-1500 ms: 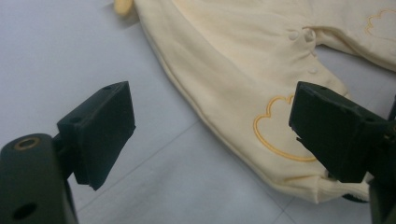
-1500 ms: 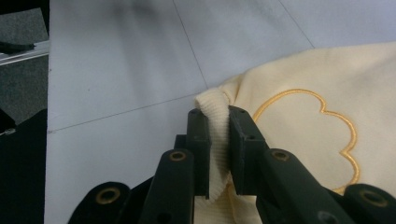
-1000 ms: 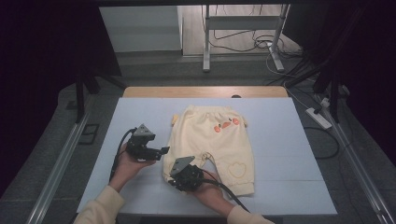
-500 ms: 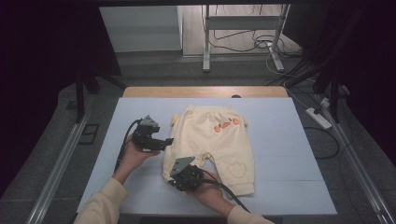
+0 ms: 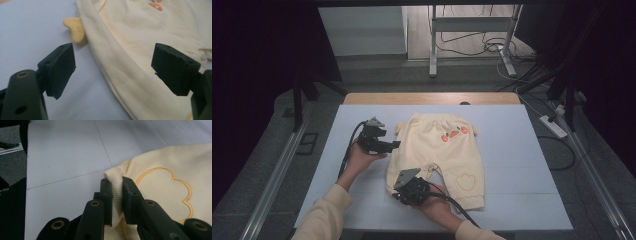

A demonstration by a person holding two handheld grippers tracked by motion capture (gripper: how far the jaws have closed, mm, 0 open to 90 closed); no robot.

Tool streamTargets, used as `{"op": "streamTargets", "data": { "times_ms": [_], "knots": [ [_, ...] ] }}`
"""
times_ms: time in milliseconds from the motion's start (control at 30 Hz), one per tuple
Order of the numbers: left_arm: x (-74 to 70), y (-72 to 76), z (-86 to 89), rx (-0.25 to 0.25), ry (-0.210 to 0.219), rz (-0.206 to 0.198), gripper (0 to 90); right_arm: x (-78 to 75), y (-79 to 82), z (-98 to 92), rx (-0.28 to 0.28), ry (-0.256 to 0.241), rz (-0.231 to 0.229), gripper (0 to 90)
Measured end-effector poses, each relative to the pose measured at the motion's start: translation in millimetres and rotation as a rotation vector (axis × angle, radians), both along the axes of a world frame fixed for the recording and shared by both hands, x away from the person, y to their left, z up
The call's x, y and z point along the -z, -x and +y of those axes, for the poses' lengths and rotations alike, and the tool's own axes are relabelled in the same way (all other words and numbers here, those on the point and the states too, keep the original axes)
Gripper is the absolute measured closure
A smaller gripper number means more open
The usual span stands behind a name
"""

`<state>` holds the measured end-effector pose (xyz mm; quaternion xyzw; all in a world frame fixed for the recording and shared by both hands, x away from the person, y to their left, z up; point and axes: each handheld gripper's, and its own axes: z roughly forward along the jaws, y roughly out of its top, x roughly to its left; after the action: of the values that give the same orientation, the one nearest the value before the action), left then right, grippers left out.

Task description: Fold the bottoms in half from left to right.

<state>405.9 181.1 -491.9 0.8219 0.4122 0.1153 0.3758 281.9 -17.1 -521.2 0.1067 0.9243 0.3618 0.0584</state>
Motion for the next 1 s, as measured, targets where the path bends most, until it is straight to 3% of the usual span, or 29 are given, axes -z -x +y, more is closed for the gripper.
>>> {"op": "streamTargets", "data": {
  "times_ms": [1000],
  "knots": [
    [14.9, -50.5, -19.0, -0.022, -0.011, 0.033, 17.3, 0.6, 0.7, 0.1, -0.004, -0.001, -0.004, 79.4]
  ]
}}
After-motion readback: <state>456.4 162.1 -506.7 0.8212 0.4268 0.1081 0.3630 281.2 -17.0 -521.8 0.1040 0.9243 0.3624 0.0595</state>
